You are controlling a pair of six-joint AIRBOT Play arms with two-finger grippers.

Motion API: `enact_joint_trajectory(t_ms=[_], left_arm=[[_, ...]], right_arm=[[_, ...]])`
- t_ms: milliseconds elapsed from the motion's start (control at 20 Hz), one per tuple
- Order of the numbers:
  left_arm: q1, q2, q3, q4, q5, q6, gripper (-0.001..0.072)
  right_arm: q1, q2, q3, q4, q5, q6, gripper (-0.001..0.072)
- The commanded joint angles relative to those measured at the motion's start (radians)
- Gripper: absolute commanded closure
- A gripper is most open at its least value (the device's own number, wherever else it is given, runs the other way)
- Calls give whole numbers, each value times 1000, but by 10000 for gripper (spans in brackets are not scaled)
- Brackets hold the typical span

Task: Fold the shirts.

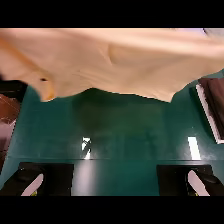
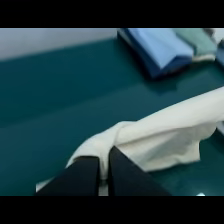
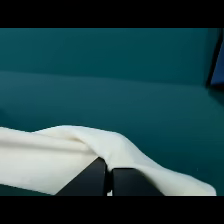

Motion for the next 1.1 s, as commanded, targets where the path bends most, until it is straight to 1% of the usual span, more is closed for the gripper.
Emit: enact_joint_trajectory(t_ms=[0, 100, 200, 300, 350, 450, 550, 650, 800, 900, 1000, 1050], left_arm=[[0, 14, 285, 13, -6, -35, 682], [0, 12, 346, 21, 10, -35, 682], [0, 12, 339, 41, 10, -35, 682], [0, -9, 294, 90, -19, -38, 682], [0, -37, 270, 123, -51, -55, 682], [0, -115, 213, 163, -135, -59, 681], [0, -232, 135, 169, -215, -59, 680], [0, -360, 44, 162, -245, -59, 680], [0, -547, -86, 153, -240, -57, 679], [0, -680, -121, 156, -209, -48, 679], [0, -795, -121, 156, -129, -28, 679], [0, -836, -121, 156, -61, -25, 680]], right_arm=[[1, -1, 278, -103, 111, 64, 696], [1, -62, 434, -152, 208, 89, 696], [1, -139, 569, -160, 297, 126, 696], [1, -208, 631, -160, 343, 155, 697], [5, -238, 621, -158, 346, 159, 697], [43, -284, 524, -162, 337, 167, 697], [103, -358, 405, -175, 335, 166, 697], [161, -475, 326, -231, 351, 166, 697], [193, -664, 236, -246, 368, 166, 697], [191, -790, 211, -245, 332, 152, 697], [190, -897, 240, -245, 299, 122, 697], [190, -941, 274, -245, 281, 119, 697]])
